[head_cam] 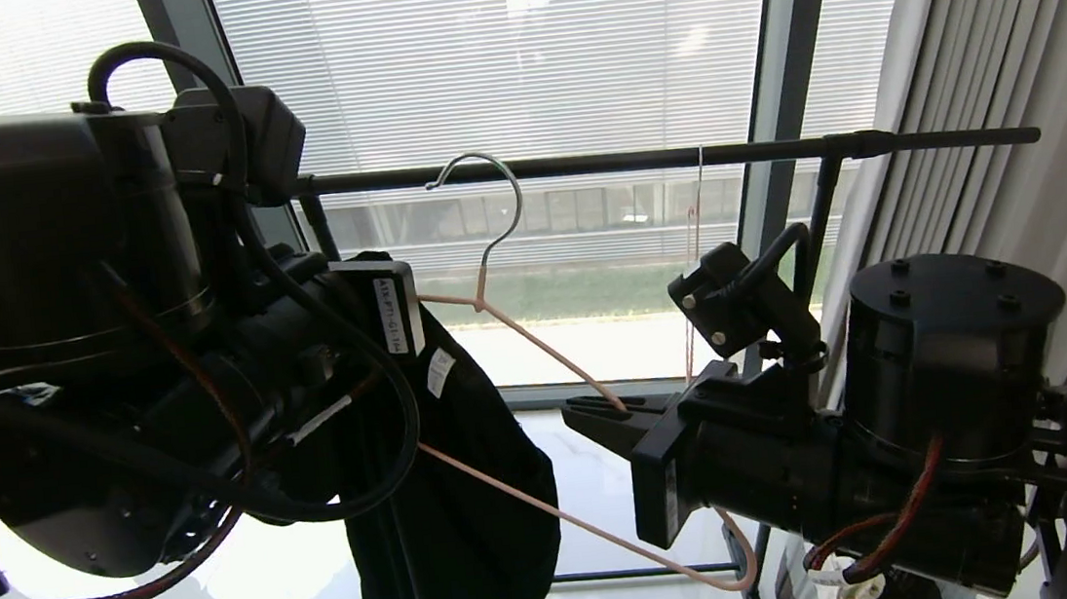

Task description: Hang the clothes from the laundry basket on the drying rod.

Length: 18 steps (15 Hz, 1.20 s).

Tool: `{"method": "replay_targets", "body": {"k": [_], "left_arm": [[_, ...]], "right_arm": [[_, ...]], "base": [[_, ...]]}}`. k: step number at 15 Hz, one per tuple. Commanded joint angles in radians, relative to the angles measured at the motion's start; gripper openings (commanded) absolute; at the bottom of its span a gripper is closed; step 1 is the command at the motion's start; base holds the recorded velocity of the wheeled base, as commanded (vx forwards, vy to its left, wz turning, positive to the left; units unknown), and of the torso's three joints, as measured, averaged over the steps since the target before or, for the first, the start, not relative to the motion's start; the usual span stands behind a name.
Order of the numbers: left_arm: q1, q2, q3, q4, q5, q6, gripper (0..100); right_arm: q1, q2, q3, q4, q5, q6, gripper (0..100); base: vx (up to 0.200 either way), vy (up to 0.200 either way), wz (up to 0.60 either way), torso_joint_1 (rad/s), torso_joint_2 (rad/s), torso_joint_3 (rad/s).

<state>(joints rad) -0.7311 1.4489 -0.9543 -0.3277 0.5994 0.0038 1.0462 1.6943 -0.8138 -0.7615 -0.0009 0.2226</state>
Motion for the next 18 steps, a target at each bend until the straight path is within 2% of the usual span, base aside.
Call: {"method": "replay_targets", "body": {"k": [1,3,4,6,8,13,18], "left_arm": [[0.041,-0.038,0.020,0.004,-0.006,0.019,0],[0.084,-0.047,0.023,0.004,-0.016,0.024,0],[0.125,-0.062,0.025,0.004,-0.064,0.042,0],[0.145,-0.079,0.026,0.004,-0.138,0.071,0],[0.136,-0.082,0.029,0.006,-0.224,0.074,0],[0.058,-0.068,0.034,0.024,-0.323,0.099,0],[0.016,-0.068,0.034,0.024,-0.336,0.100,0]], "right_arm": [[-0.003,0.007,0.007,-0.001,0.002,0.000,0],[-0.015,0.002,0.027,-0.001,0.005,0.000,0],[-0.034,-0.004,0.039,-0.001,0.015,0.000,0],[-0.044,-0.013,0.038,-0.001,0.070,0.000,0],[-0.049,-0.007,0.031,-0.001,0.122,-0.003,0],[-0.060,0.038,-0.021,-0.001,0.154,-0.003,0],[-0.058,0.076,-0.047,-0.001,0.176,-0.005,0]], "base": [[0.000,0.000,0.00,0.000,0.00,0.000],[0.000,0.000,0.00,0.000,0.00,0.000],[0.000,0.000,0.00,0.000,0.00,0.000],[0.000,0.000,0.00,0.000,0.00,0.000],[0.000,0.000,0.00,0.000,0.00,0.000],[0.000,0.000,0.00,0.000,0.00,0.000],[0.000,0.000,0.00,0.000,0.00,0.000]]}}
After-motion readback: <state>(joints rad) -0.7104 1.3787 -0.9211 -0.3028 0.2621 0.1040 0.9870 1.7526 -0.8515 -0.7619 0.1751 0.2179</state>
